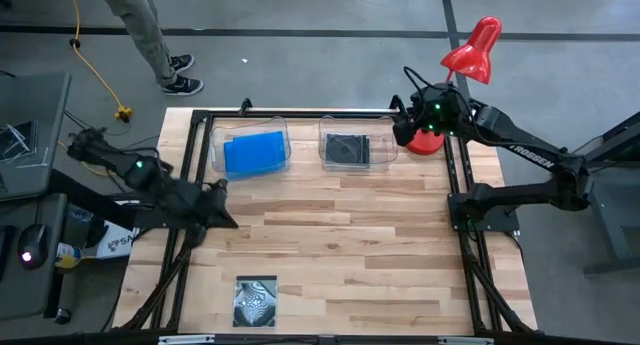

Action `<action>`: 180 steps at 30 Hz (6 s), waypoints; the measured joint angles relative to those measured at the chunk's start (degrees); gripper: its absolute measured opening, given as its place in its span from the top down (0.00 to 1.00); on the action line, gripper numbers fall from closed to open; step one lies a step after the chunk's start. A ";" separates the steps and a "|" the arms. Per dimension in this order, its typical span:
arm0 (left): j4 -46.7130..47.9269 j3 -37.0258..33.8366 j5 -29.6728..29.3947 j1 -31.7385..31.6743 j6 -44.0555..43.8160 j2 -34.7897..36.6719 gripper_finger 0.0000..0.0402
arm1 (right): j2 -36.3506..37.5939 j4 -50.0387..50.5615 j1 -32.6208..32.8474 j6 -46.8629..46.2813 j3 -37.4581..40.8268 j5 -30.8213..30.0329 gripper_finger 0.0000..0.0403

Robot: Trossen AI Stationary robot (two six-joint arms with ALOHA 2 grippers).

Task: Pick & place jewel cases by type
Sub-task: Put the black CD case into the right transparent bin

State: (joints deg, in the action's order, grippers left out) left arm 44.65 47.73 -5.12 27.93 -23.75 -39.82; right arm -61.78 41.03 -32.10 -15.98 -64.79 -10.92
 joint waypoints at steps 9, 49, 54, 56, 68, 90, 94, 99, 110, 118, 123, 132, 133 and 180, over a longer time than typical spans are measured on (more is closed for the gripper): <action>-0.02 4.65 -4.51 15.16 -22.44 -18.60 1.00 | -0.93 0.48 0.00 6.08 0.00 3.54 0.40; -10.46 15.86 19.21 26.70 -76.70 -61.26 1.00 | -0.92 0.27 0.00 13.32 0.00 8.29 0.40; -10.30 15.84 21.42 26.85 -76.63 -64.38 1.00 | -0.90 0.39 0.00 13.33 0.00 9.34 0.40; -11.70 15.82 22.99 26.90 -76.65 -65.31 1.00 | -0.86 0.47 0.00 13.36 0.00 10.13 0.40; -19.62 15.91 21.89 25.15 -76.46 -67.94 1.00 | -0.83 1.39 0.00 13.43 0.00 13.37 0.40; -14.05 16.00 8.98 7.84 -60.89 -67.96 1.00 | -0.83 1.60 0.01 14.46 0.00 22.08 0.40; -13.49 15.97 9.02 2.67 -52.92 -67.96 1.00 | -0.83 1.60 0.00 13.24 0.00 24.63 0.40; -14.39 15.81 8.60 -3.34 -41.90 -67.96 1.00 | -0.83 1.60 1.07 11.92 0.00 24.91 0.40; -25.23 15.67 5.44 -15.35 -21.41 -68.25 1.00 | -1.76 1.17 7.26 8.63 0.02 21.89 0.40; -34.00 17.39 8.53 -22.67 -11.36 -68.62 1.00 | -4.08 2.37 11.05 8.33 0.02 11.91 0.40; -32.88 23.53 13.24 -23.34 -2.61 -67.65 1.00 | -4.57 4.10 11.33 5.63 0.02 9.99 0.40; 6.08 36.73 -2.16 -24.12 5.11 -66.87 1.00 | -4.57 4.16 11.47 -0.92 0.02 7.80 0.40; 10.17 37.59 -4.68 -24.48 4.25 -66.81 1.00 | -4.59 4.17 11.57 -1.83 0.02 7.22 0.40; -46.45 -15.23 -13.42 -20.62 -47.50 -29.16 1.00 | -18.93 10.98 15.35 -0.15 0.04 15.41 0.40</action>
State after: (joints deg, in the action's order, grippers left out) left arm -1.79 32.50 -18.55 7.31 -71.26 -68.99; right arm -80.70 52.00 -16.74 -16.13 -64.75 4.49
